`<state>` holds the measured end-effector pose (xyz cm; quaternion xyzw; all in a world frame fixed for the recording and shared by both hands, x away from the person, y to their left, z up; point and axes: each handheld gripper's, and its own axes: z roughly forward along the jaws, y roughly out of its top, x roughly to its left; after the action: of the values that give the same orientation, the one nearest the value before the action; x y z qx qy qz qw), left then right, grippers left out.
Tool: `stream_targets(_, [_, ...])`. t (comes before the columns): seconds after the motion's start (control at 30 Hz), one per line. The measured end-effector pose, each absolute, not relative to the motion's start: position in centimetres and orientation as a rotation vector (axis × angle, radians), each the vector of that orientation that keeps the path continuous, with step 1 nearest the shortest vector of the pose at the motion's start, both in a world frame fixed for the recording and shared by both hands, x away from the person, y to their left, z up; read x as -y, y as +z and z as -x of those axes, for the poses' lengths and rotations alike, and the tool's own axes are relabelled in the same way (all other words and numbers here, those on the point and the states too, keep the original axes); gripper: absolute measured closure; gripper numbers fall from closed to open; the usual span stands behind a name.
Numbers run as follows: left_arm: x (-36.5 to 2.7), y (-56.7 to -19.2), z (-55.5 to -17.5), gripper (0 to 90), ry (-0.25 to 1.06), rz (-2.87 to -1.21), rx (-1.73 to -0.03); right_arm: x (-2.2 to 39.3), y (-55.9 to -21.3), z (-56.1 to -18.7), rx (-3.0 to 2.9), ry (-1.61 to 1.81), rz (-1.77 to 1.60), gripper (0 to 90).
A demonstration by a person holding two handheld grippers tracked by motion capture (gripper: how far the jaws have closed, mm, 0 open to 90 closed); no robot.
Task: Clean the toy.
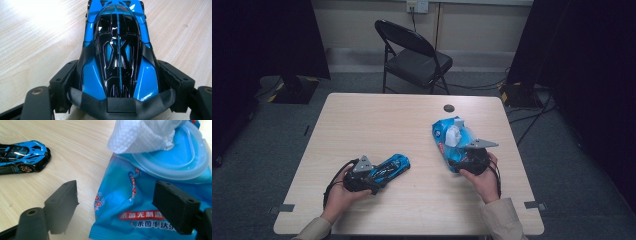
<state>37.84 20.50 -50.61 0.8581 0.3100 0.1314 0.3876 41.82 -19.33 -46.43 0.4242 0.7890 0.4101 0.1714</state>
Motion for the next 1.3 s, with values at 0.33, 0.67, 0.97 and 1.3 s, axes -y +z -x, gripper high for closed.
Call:
stream_targets(0.33, [-20.5, -50.6, -37.8, 24.2, 0.334, -2.184, -0.79, 19.3, -44.9, -42.7, -2.177, 1.185, -1.197, 30.3])
stream_targets(0.67, [-20.5, -50.6, -37.8, 24.2, 0.333, -2.184, -0.789, 18.8, -43.2, -43.9, -2.184, 1.149, -1.189, 37.5])
stream_targets(0.97, [-20.5, -50.6, -37.8, 24.2, 0.332, -2.182, -0.789, 17.9, -43.6, -45.2, -2.199, 1.105, -1.239, 55.4])
stream_targets(1.3, [-20.5, -50.6, -37.8, 24.2, 0.332, -2.182, -0.789, 19.1, -43.3, -45.4, -2.155, 1.172, -1.345, 87.9])
